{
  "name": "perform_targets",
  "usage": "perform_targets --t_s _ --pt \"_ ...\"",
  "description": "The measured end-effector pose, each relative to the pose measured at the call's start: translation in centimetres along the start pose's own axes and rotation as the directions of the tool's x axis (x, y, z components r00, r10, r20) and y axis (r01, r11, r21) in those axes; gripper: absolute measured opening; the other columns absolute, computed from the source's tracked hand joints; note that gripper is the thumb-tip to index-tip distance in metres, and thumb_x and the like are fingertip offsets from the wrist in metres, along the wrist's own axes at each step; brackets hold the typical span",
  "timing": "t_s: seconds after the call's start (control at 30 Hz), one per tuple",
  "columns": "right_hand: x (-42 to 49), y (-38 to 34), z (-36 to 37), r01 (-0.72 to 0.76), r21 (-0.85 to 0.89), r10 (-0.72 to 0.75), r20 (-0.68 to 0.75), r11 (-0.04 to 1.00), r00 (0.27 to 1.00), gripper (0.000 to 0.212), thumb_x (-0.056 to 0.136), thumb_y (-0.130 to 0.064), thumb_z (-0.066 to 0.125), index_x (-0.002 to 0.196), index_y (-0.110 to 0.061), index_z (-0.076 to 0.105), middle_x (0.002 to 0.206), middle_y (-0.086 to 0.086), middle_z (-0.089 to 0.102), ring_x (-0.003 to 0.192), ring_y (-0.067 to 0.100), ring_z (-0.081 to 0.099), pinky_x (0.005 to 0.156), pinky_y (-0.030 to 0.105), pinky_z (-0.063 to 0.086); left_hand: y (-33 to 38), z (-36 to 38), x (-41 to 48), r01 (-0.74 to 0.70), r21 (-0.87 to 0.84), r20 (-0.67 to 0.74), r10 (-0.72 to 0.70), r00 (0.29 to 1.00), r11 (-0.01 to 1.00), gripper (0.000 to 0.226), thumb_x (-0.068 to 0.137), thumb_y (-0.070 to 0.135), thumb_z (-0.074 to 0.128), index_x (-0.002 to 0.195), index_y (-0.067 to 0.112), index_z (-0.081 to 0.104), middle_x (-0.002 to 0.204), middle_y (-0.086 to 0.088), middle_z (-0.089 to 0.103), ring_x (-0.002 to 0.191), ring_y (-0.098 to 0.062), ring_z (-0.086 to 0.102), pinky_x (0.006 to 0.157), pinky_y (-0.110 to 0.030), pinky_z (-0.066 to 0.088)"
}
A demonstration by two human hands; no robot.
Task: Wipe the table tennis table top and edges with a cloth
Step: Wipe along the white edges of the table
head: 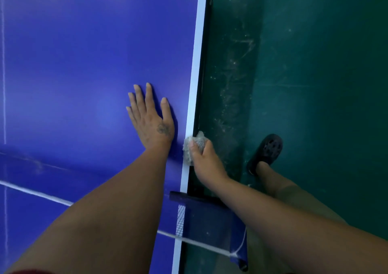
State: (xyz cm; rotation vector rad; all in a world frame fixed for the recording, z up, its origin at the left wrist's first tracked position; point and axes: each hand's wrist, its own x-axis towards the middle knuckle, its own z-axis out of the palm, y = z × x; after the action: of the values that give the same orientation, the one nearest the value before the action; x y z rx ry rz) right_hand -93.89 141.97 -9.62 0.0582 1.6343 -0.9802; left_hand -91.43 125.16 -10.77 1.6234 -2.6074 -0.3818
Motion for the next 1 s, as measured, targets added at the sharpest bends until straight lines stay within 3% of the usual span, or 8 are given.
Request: perform_targets --t_s 0.13,0.3,0.4,0.47,0.53,0.6,1.0 --pt "0.9 -0.7 0.9 -0.007 -0.065 0.006 -0.015 0.998 1.0 0.069 0.112 -0.055 0.039 0.164 -0.013 0.025 0.168 0.008 0.037 0.146 0.027 0.046 0.111 0.032 0.037 -0.1 0.5 0.0 0.004 0.032 -0.031 -0.003 1.0 0.999 0.063 0.112 0.052 0.036 0.17 0.028 0.03 0.181 0.001 0.013 0.168 -0.021 0.006 0.135 -0.047 0.004" --pt "2.0 -3.4 1.8 -0.061 -0.087 0.049 -0.132 0.994 0.99 0.069 0.111 -0.057 0.036 0.163 -0.013 0.027 0.164 0.01 0.043 0.14 0.031 0.053 0.106 0.035 0.042 -0.2 0.5 0.1 -0.018 0.027 -0.08 0.02 0.997 0.999 0.06 0.112 0.045 0.042 0.167 0.024 0.038 0.179 -0.003 0.02 0.167 -0.025 0.012 0.135 -0.049 0.009" --pt "4.9 -6.5 1.5 -0.029 -0.062 0.016 -0.207 0.998 0.978 0.053 0.112 -0.053 0.036 0.133 -0.005 0.046 0.133 0.012 0.056 0.114 0.028 0.059 0.096 0.037 0.046 -0.2 0.5 0.1 -0.021 0.034 -0.087 0.023 0.996 0.999 0.06 0.111 0.043 0.044 0.167 0.023 0.039 0.179 -0.004 0.021 0.167 -0.025 0.013 0.135 -0.05 0.009" --pt "7.0 -8.9 0.8 0.028 -0.017 -0.032 -0.243 0.999 0.97 0.039 0.113 -0.049 0.038 0.116 -0.01 0.041 0.117 0.011 0.046 0.102 0.025 0.047 0.088 0.035 0.039 -0.2 0.6 0.2 -0.021 0.034 -0.09 0.024 0.996 0.999 0.06 0.111 0.043 0.044 0.167 0.023 0.039 0.179 -0.004 0.021 0.167 -0.025 0.013 0.135 -0.05 0.009" --pt "8.5 -11.2 -0.3 0.02 0.001 -0.018 -0.295 1.0 0.955 0.051 0.112 -0.053 0.04 0.129 -0.005 0.048 0.132 0.013 0.054 0.116 0.027 0.057 0.098 0.038 0.046 -0.2 0.7 0.2 -0.018 0.035 -0.085 0.021 0.996 0.999 0.06 0.11 0.044 0.043 0.167 0.025 0.038 0.179 -0.003 0.02 0.167 -0.024 0.012 0.135 -0.05 0.009" --pt "9.0 -12.4 -1.2 -0.016 -0.012 0.011 -0.322 1.0 0.947 0.066 0.111 -0.059 0.039 0.146 -0.004 0.043 0.152 0.017 0.051 0.132 0.036 0.057 0.107 0.042 0.047 -0.3 0.8 0.2 -0.01 0.037 -0.075 0.012 0.997 0.999 0.061 0.11 0.045 0.041 0.168 0.026 0.035 0.18 -0.001 0.018 0.167 -0.022 0.009 0.135 -0.05 0.008" --pt "2.7 -3.6 2.9 -0.014 -0.056 0.0 -0.239 0.998 0.971 0.073 0.11 -0.056 0.043 0.164 -0.011 0.024 0.162 0.015 0.037 0.146 0.034 0.044 0.119 0.047 0.039 -0.4 0.7 0.0 -0.026 0.014 -0.089 0.027 0.996 1.0 0.059 0.112 0.043 0.035 0.169 0.027 0.034 0.18 -0.001 0.018 0.167 -0.022 0.009 0.135 -0.048 0.005"
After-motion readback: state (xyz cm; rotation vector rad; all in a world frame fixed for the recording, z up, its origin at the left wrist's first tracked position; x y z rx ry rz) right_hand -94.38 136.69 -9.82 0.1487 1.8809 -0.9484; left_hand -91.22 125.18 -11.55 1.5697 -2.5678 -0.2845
